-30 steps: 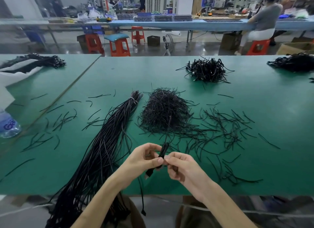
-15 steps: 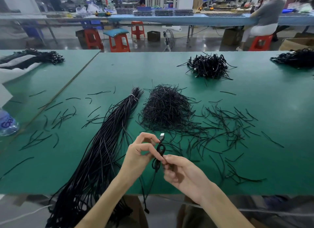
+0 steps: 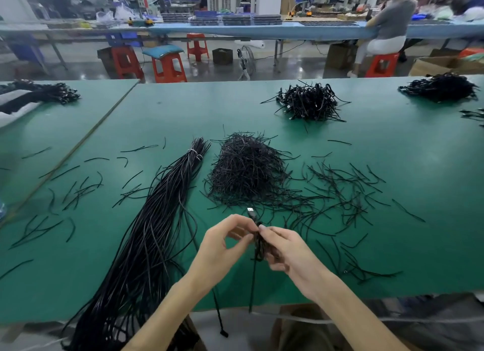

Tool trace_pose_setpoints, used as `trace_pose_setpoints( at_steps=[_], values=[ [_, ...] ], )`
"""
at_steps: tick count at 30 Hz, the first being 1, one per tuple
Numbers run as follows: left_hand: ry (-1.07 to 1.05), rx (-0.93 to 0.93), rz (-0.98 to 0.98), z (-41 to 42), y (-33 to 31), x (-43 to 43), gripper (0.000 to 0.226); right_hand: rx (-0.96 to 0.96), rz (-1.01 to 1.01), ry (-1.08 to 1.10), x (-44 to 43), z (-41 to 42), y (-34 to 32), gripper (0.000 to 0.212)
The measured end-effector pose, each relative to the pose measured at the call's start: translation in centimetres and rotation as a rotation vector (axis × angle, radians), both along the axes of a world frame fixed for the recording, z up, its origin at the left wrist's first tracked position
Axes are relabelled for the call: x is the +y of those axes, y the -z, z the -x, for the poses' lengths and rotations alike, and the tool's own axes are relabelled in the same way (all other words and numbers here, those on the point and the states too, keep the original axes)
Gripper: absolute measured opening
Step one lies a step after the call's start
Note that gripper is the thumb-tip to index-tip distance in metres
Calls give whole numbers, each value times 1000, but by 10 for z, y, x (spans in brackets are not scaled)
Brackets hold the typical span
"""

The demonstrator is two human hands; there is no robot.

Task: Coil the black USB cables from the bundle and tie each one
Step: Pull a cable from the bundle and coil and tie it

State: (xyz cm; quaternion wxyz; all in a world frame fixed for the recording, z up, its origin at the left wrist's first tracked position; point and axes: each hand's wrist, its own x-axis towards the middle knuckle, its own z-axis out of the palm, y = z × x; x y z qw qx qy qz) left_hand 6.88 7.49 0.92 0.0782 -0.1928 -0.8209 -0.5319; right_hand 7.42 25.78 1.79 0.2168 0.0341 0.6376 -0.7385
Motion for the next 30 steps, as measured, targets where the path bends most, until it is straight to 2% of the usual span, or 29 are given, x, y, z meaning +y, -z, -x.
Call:
trace_pose_setpoints(
  at_steps=[2, 4, 6, 9, 11, 14, 18, 23, 26, 30],
  values=[
    [-64, -52, -7, 6, -1, -10, 22, 5, -72, 23, 2, 3, 1, 27],
    [-179, -94, 103, 15, -2, -26, 20, 22, -182, 30, 6, 6, 3, 30],
    [-302, -169, 378, 23, -2, -48, 11, 53, -303, 28, 11, 10, 5, 30],
    [-329, -326, 837, 28, 3, -75, 34, 146, -507, 77, 29, 26, 1, 26],
    [-292, -371, 938, 25, 6, -80, 34, 227, -735, 111, 52, 42, -2, 25],
    [-301, -298, 907, 18, 13, -77, 20, 248, -1112, 209, 95, 67, -1, 36],
    [-354, -263, 721, 14, 17, -75, 39, 187, -1352, 355, 143, 88, 5, 32],
    [-377, -254, 409, 17, 14, -75, 43, 128, -1351, 363, 160, 91, 20, 33],
    [-359, -310, 322, 21, 14, -76, 44, 144, -1310, 382, 152, 89, 31, 36],
    [-351, -351, 301, 22, 18, -74, 42, 172, -1329, 413, 142, 87, 32, 34]
  ],
)
